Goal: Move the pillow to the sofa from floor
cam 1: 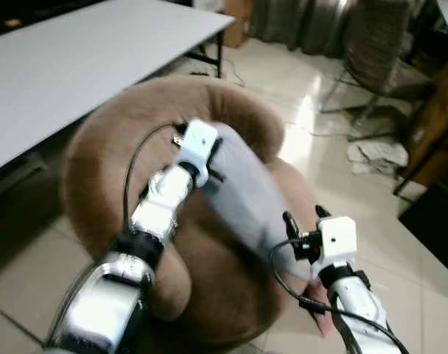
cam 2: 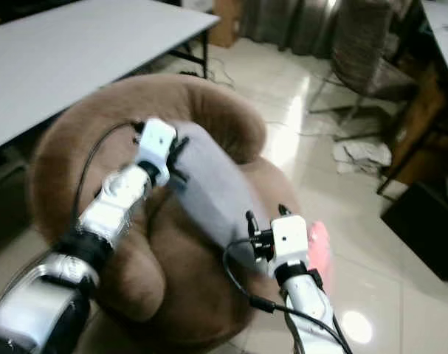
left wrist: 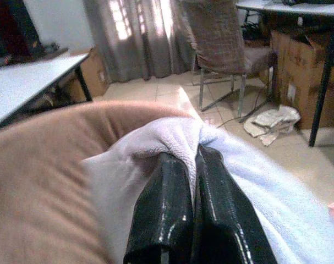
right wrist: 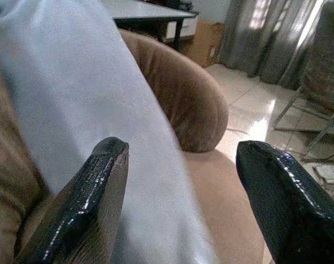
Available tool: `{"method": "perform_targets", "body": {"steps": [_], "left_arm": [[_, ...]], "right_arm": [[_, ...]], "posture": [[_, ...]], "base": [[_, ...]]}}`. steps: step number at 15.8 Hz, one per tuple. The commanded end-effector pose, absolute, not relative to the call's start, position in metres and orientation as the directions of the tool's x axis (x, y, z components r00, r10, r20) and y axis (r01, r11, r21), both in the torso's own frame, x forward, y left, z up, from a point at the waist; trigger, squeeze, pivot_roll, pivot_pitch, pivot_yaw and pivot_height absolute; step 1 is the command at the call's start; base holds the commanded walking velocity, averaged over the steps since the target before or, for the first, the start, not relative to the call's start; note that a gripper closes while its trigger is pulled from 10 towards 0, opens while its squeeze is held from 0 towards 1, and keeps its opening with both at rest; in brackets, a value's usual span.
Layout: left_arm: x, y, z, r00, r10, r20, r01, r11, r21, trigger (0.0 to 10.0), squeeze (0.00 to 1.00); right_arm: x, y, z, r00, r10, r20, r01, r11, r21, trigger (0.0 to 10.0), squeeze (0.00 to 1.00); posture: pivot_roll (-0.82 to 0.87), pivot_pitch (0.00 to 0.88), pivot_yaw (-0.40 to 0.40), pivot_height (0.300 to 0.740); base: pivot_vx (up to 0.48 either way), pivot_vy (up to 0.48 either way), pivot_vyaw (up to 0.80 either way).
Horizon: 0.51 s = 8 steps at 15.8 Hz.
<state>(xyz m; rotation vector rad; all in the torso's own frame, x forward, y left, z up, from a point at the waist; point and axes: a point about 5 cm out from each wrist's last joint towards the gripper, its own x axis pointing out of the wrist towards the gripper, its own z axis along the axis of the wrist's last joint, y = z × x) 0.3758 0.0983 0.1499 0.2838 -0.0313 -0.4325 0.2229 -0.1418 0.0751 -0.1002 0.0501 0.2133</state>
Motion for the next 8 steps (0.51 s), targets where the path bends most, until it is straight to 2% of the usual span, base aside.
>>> {"method": "perform_targets", "body": {"steps": [1,3,5,8], "left_arm": [[0.379,0.096,0.157,0.899,-0.439,0.0,0.413,0.846,0.337,10.0,0.0],[0.379,0.112,0.147,0.902,-0.429,-0.053,0.404,0.791,0.459,10.0,0.0],[0.377,0.124,0.136,0.902,-0.419,-0.1,0.397,0.716,0.574,10.0,0.0],[0.377,0.134,0.125,0.908,-0.384,-0.169,0.395,0.648,0.651,10.0,0.0]], "right_arm": [[0.219,-0.141,0.072,0.964,0.252,-0.086,-0.259,0.963,-0.072,10.0,0.0],[0.212,-0.135,0.064,0.921,0.364,-0.143,-0.373,0.926,-0.049,10.0,0.0],[0.192,-0.122,0.06,0.784,0.595,-0.178,-0.585,0.803,0.111,10.0,0.0],[0.177,-0.12,0.053,0.667,0.708,-0.232,-0.678,0.706,0.206,10.0,0.0]], "posture": [[0.05,0.014,-0.046,0.74],[0.06,0.014,-0.056,0.74],[0.06,0.014,-0.058,0.74],[0.06,0.014,-0.061,0.74]], "base": [[0.0,0.0,0.0],[0.0,0.0,0.0],[0.0,0.0,0.0],[0.0,0.0,0.0]]}}
